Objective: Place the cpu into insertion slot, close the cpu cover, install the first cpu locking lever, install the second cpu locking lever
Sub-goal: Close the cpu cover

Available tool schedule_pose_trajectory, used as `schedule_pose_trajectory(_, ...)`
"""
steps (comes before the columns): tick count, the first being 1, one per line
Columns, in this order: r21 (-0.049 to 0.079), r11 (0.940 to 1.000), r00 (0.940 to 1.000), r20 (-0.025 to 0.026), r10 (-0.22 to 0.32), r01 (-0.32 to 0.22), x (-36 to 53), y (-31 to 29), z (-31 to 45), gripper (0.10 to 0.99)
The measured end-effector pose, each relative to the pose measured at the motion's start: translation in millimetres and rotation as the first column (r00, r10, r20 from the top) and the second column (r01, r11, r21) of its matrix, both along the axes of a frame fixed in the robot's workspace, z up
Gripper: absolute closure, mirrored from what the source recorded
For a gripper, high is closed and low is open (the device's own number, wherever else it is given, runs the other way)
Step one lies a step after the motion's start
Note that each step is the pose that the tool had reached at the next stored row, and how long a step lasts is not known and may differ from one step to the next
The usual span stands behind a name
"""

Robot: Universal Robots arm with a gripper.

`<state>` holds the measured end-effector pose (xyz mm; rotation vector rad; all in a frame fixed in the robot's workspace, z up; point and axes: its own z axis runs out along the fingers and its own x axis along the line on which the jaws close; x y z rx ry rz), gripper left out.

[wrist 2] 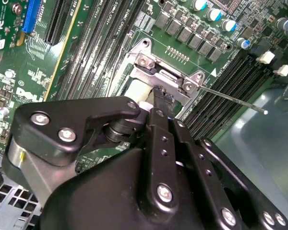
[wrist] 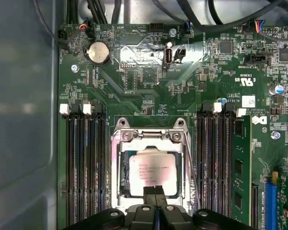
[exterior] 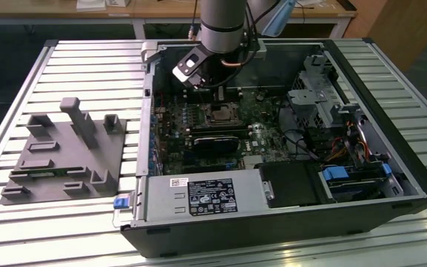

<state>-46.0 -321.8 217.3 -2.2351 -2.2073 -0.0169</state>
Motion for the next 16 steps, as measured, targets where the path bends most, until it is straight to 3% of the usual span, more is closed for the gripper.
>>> schedule_pose_trajectory(4, 0.000, 0.9992, 0.9992, 0.0000, 0.039, -0.039, 0.0, 0.0, 0.0, 0.980)
schedule_pose_trajectory(8, 0.000, 0.9939, 0.9939, 0.0000, 0.111, -0.111, 0.0, 0.0, -0.1, 0.980)
schedule_pose_trajectory(12, 0.000, 0.9831, 0.9831, 0.0000, 0.183, -0.183, 0.0, 0.0, -0.2, 0.980)
schedule_pose_trajectory(16, 0.000, 0.9672, 0.9672, -0.0001, 0.254, -0.254, 0.0, 0.0, -0.2, 0.980)
